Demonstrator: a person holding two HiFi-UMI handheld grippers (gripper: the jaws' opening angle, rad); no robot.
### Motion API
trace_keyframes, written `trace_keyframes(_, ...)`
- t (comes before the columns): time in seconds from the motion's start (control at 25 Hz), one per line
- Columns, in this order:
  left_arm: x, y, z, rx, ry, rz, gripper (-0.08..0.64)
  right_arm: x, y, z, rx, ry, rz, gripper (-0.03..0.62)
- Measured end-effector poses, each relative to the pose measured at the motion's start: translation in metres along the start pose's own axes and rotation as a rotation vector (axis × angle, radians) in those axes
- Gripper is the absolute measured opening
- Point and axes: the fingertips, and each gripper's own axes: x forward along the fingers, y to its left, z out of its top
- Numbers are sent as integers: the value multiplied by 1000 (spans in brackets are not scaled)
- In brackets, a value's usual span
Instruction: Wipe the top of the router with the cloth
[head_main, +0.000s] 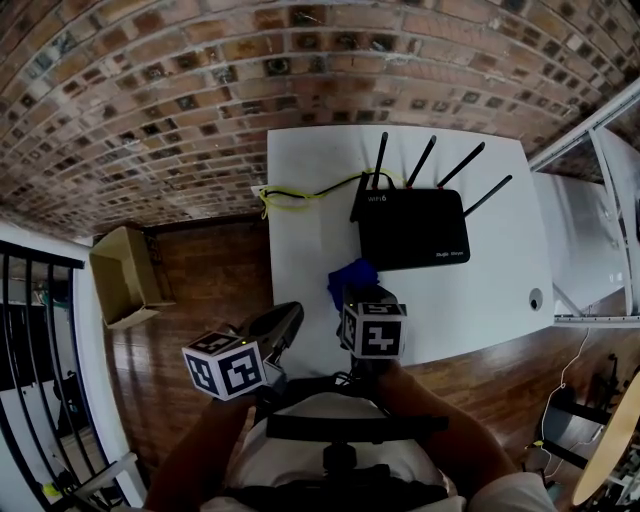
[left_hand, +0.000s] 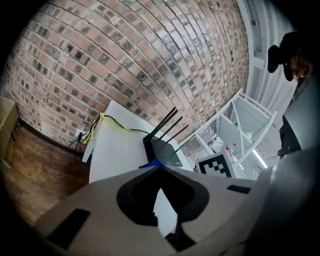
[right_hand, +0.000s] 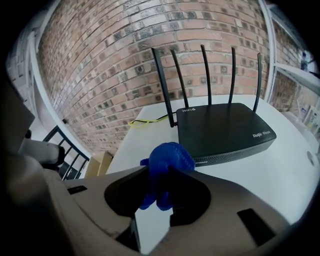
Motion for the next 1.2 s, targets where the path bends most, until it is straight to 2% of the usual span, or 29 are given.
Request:
trace_keyframes(0.52, -2, 8, 8, -5, -7, 10, 32, 38, -6, 25, 112, -5, -37, 127)
trace_keyframes(0.72, 1, 13, 10, -17, -5, 9, 31, 45, -7, 33, 107, 4, -66, 127)
trace_keyframes(0.92, 3, 17, 10, -35, 1, 8, 32, 55, -8, 44, 142, 34, -109, 127)
trace_keyframes(1.2, 0, 19, 17, -23, -15, 14, 32, 67, -10, 62, 145, 45, -141, 127)
